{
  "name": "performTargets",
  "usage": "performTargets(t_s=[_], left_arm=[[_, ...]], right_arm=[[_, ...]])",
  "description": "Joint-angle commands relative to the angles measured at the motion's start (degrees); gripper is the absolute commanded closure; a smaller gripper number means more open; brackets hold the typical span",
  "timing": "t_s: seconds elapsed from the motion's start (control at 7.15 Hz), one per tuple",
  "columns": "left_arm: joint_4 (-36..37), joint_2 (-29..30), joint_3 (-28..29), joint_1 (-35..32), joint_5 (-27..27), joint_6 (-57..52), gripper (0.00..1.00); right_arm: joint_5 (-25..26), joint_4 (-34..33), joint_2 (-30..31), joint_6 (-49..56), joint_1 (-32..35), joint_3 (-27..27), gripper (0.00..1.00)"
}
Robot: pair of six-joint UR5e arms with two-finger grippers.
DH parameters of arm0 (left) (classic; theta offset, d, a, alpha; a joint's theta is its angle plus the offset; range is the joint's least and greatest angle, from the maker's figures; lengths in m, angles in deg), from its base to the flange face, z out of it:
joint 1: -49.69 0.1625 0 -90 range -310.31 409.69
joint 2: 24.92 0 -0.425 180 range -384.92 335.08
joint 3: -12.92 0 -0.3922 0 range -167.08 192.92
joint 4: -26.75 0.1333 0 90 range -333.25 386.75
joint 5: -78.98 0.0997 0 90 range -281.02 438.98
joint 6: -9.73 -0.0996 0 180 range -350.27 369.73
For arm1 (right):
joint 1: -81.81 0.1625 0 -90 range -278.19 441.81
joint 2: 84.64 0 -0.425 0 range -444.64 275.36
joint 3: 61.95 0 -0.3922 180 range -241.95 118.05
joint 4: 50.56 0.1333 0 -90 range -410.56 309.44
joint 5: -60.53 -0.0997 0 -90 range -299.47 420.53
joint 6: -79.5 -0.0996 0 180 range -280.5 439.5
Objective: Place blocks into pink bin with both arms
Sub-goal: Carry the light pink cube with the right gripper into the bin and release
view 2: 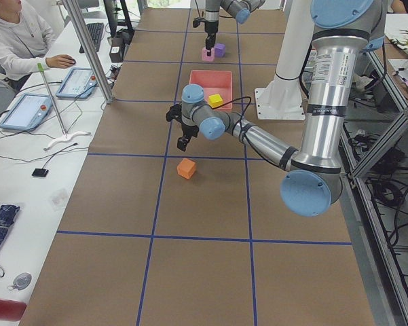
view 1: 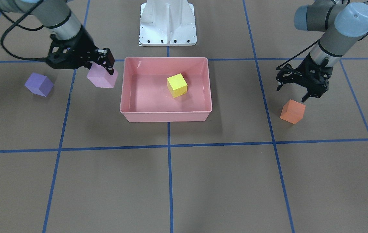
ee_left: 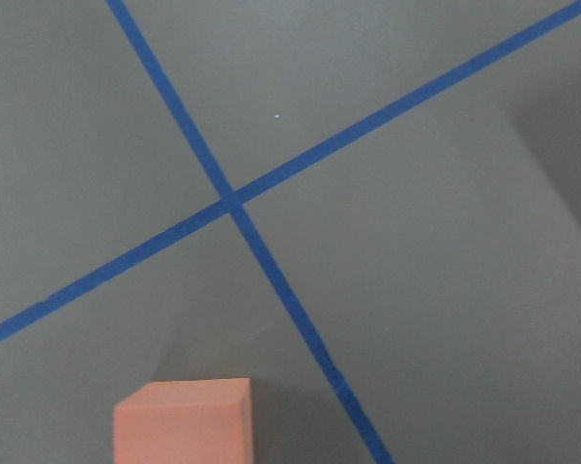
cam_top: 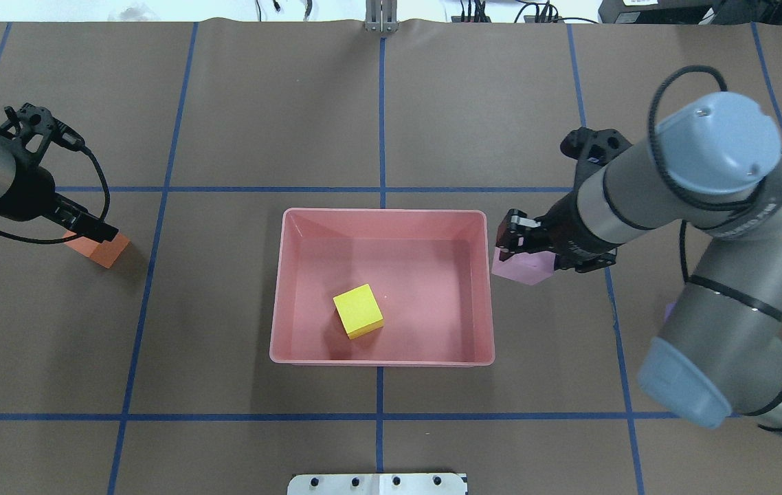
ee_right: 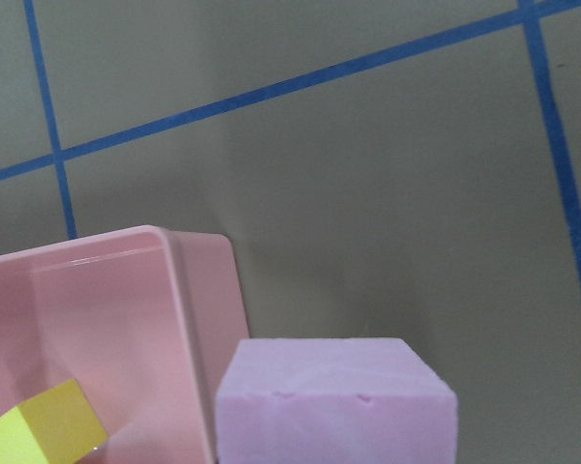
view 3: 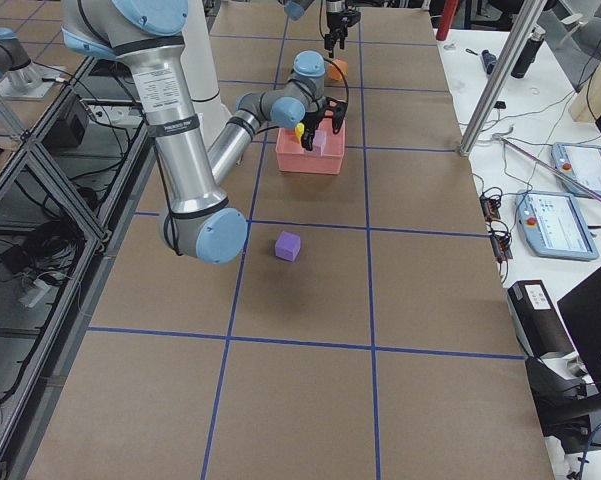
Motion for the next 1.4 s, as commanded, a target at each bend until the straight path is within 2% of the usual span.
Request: performTargets(t_s=[0.0,0.14,0.28,0.84,1.26], left_arm=[[-1.21,0.07,2.78,-0.96,0.00,-2.61,0.00],[-4.61,0.07,5.06,-1.40,0.00,-3.14,0.00],[-8.48,-0.02,7.69,-1.93,-0.44,-3.32,0.00],[-10.89,-0.98,10.26,-1.67,0.00,-2.88,0.00],[-18.42,-0.64,14.82,-0.71,3.60,4.20,0.00]], right_arm=[[8.32,-8.12,-11.21,-6.13,-7.20,5.57,1.00],[9.74,-8.13,-13.78,-8.78,-8.61,8.40,0.55],[13.32,-8.21,-14.06,-9.51,-10.37,8.77,0.02],[12.83,-8.30,-12.15,-4.97,-7.23,7.03,0.01],[10.11,-8.30,-9.15,-0.99,-4.06,3.68,0.01]])
